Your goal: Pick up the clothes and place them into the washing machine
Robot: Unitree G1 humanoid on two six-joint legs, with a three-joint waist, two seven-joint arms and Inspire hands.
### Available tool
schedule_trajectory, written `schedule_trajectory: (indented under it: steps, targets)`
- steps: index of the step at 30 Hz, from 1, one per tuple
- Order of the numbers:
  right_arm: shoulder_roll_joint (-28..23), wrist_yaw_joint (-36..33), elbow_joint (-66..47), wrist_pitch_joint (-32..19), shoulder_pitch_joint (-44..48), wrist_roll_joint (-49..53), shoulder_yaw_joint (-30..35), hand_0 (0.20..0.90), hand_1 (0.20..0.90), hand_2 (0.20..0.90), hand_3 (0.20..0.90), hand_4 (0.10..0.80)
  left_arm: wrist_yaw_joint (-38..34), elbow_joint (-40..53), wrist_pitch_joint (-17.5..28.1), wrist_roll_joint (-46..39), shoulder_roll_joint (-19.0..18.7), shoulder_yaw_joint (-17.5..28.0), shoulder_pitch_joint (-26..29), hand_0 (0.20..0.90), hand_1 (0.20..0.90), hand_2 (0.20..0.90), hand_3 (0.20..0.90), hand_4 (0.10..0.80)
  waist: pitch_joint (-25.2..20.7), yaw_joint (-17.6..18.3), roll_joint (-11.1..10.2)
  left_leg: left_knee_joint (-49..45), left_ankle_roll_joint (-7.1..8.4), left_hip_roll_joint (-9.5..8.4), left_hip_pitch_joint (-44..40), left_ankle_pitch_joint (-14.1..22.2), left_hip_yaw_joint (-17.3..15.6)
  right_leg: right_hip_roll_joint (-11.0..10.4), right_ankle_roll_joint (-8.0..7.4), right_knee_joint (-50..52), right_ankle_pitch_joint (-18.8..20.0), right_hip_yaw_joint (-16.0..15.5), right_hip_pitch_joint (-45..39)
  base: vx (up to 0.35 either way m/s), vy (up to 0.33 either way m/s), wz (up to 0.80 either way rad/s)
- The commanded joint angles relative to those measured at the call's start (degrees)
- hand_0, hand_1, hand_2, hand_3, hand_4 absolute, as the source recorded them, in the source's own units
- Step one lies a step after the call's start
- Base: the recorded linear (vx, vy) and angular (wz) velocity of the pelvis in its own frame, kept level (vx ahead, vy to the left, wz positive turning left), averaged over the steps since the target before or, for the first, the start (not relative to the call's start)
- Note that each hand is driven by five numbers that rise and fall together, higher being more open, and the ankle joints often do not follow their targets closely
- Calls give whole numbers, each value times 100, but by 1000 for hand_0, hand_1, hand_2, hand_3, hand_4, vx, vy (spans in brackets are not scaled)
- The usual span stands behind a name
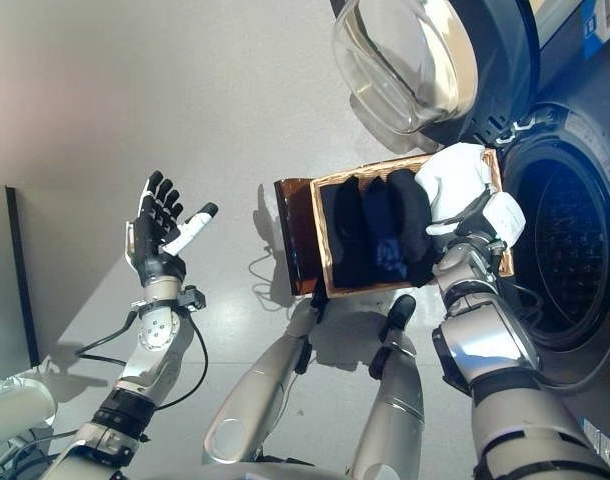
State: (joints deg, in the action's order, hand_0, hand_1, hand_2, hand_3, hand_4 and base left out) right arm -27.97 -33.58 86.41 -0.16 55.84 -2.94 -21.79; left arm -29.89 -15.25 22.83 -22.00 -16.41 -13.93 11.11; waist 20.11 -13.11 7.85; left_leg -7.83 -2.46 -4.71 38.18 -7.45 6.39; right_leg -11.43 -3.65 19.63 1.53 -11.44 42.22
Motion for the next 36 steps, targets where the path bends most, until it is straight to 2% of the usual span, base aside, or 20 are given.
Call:
schedule_trajectory:
  steps: [1, 6, 7, 8, 12, 13, 15, 16, 17, 18, 24, 25, 26, 27, 28, 36]
  targets:
    - [-72, -129, -184, -233, 335, -88, -320, 900, 900, 900, 900, 800, -43, 633, 536, 107, -299, 335, -52, 900, 900, 900, 900, 800, 34, -22, -122, -160, 453, -115, 9, 466, -59, 95, -178, -599, -246, -74, -977, 0, 0, 0]
    - [-109, -168, -202, -211, 416, -118, -362, 900, 900, 900, 900, 800, -66, 701, 502, 102, -274, 358, -116, 900, 900, 900, 900, 800, 109, -40, -57, -151, 439, -110, 86, 454, -84, 103, -169, -581, -276, -73, -907, 22, -5, 0]
    - [-113, -172, -201, -212, 416, -126, -370, 900, 900, 900, 900, 800, -75, 653, 492, 106, -261, 358, -113, 900, 900, 900, 900, 800, 100, -31, -75, -154, 462, -112, 27, 627, -62, 110, -203, -554, -448, -20, -961, 0, 0, 0]
    - [-117, -179, -200, -212, 424, -132, -364, 900, 900, 900, 900, 800, -78, 620, 491, 103, -260, 348, -91, 900, 900, 900, 900, 800, 148, -35, -38, -163, 432, -112, 114, 457, -91, 99, -170, -567, -295, -75, -898, 0, 0, 0]
    - [-20, -218, -248, -213, 390, -138, -372, 900, 900, 900, 900, 800, -94, 580, 481, 119, -276, 321, -71, 900, 900, 900, 900, 800, 150, -2, -8, -171, 425, -128, 156, 447, -84, 88, -165, -516, -309, -69, -841, 6, 5, 1]
    - [-12, -216, -244, -204, 386, -150, -375, 900, 900, 900, 900, 800, -105, 589, 478, 127, -288, 329, -75, 900, 900, 900, 900, 800, 114, 6, -25, -162, 451, -136, 101, 611, -59, 92, -197, -489, -468, -18, -873, 110, -23, 3]
    - [-19, -229, -210, -176, 410, -188, -380, 900, 900, 900, 900, 800, -125, 638, 482, 159, -329, 358, -97, 900, 900, 900, 900, 800, 110, -16, 10, -138, 459, -141, 135, 601, -65, 73, -196, -489, -476, -30, -821, 52, -9, 0]
    - [-41, -229, -176, -155, 446, -208, -395, 771, 771, 771, 771, 708, -138, 641, 489, 166, -343, 375, -113, 900, 900, 900, 900, 800, 104, -28, 22, -125, 461, -142, 155, 595, -63, 73, -194, -483, -479, -28, -785, 0, 0, 0]
    - [-70, -248, -163, -137, 489, -236, -417, 697, 697, 697, 697, 655, -160, 663, 496, 179, -360, 387, -122, 900, 900, 900, 900, 800, 112, -41, 41, -126, 463, -149, 185, 593, -65, 69, -194, -476, -477, -34, -752, 0, 0, 0]
    - [-92, -258, -153, -132, 509, -264, -429, 554, 554, 554, 554, 553, -167, 691, 497, 192, -365, 395, -132, 900, 900, 900, 900, 800, 127, -49, 53, -123, 464, -152, 217, 589, -72, 69, -195, -476, -478, -37, -730, 0, 0, 0]
    - [-342, -262, -80, -63, 701, -434, -564, 485, 485, 485, 485, 504, -247, 732, 501, 245, -370, 456, -184, 900, 900, 900, 900, 800, 194, -104, 179, -210, 442, -199, 465, 597, -74, 29, -196, -242, -541, -18, -412, 0, 0, 0]
    - [-399, -268, -62, -45, 727, -472, -582, 392, 392, 392, 392, 437, -259, 750, 498, 269, -369, 455, -188, 900, 900, 900, 900, 800, 206, -107, 204, -263, 444, -218, 526, 606, -74, 23, -194, -151, -571, -6, -335, 0, 0, 0]
    - [-400, -268, -62, -45, 727, -472, -583, 362, 362, 362, 362, 416, -258, 750, 498, 269, -368, 455, -188, 900, 900, 900, 900, 800, 204, -107, 204, -266, 444, -219, 531, 608, -75, 21, -194, -145, -574, -5, -329, 0, 0, 0]
    - [-428, -283, -52, -49, 740, -493, -573, 236, 236, 236, 236, 325, -260, 742, 501, 283, -365, 457, -204, 900, 900, 900, 900, 800, 212, -100, 223, -289, 437, -228, 558, 613, -82, 20, -190, -80, -587, 13, -290, 0, 0, 0]
    - [-446, -291, -52, -47, 755, -494, -570, 200, 200, 200, 200, 300, -270, 719, 502, 285, -363, 452, -196, 900, 900, 900, 900, 800, 210, -100, 233, -317, 436, -235, 582, 616, -80, 15, -188, -29, -599, 26, -245, 0, 0, 0]
    - [-384, -341, -105, -60, 671, -456, -484, 200, 200, 200, 200, 300, -296, 698, 513, 333, -391, 480, -206, 900, 900, 900, 900, 800, 130, -90, 227, -255, 442, -205, 477, 581, -77, 17, -193, -75, -583, 7, -324, 5, -1, 2]
